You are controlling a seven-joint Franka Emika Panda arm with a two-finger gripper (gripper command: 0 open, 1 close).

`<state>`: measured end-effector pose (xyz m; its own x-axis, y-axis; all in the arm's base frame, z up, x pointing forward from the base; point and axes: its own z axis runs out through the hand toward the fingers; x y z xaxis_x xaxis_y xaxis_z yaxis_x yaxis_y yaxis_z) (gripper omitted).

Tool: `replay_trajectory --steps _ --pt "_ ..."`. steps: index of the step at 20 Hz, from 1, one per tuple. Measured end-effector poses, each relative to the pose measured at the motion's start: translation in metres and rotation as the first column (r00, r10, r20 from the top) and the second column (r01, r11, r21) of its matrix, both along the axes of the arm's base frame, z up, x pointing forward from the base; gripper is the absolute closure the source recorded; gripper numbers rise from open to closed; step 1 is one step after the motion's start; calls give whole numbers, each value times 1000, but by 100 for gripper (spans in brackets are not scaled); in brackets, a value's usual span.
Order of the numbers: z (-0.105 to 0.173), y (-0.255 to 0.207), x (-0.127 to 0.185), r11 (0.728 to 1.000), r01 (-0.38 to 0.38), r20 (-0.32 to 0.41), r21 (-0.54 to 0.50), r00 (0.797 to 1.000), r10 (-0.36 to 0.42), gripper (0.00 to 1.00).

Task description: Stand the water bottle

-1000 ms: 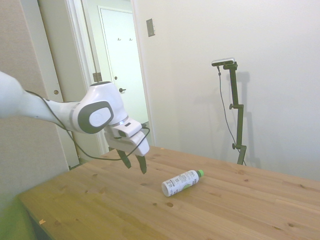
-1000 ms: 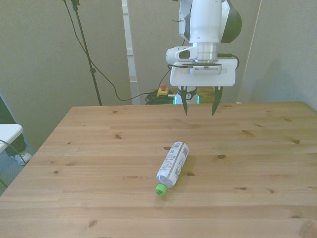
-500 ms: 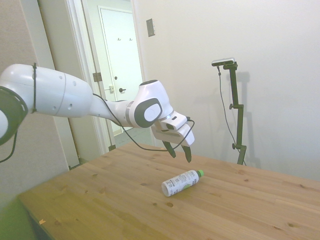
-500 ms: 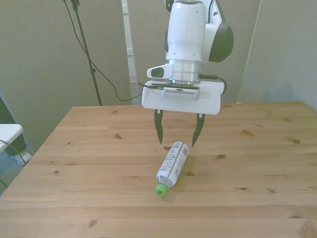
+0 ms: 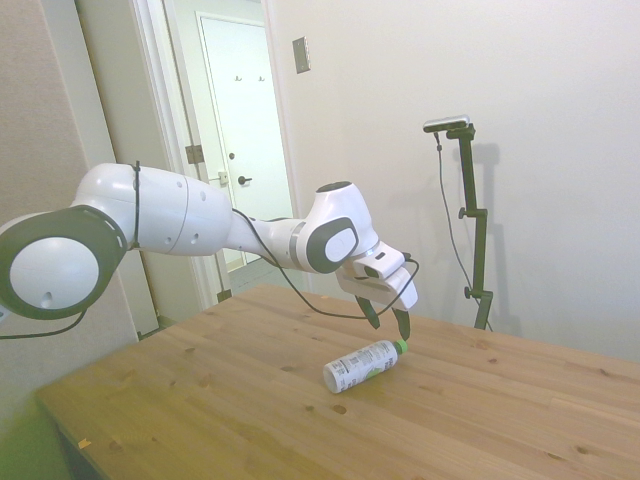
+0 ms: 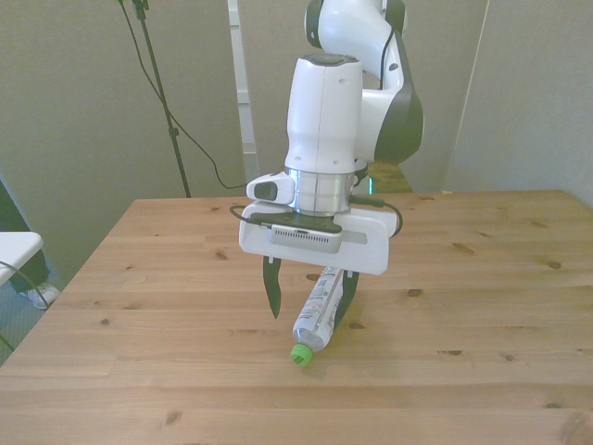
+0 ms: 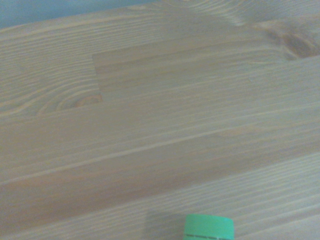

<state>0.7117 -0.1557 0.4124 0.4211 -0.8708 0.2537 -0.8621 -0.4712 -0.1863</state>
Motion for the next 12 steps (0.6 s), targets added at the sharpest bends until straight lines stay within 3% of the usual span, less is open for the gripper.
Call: replay_trajectory --steps 11,12 --pt "-51 -3 18 999 43 -44 8 998 -43 0" --pt "-53 -5 18 999 45 -46 7 998 -45 100"
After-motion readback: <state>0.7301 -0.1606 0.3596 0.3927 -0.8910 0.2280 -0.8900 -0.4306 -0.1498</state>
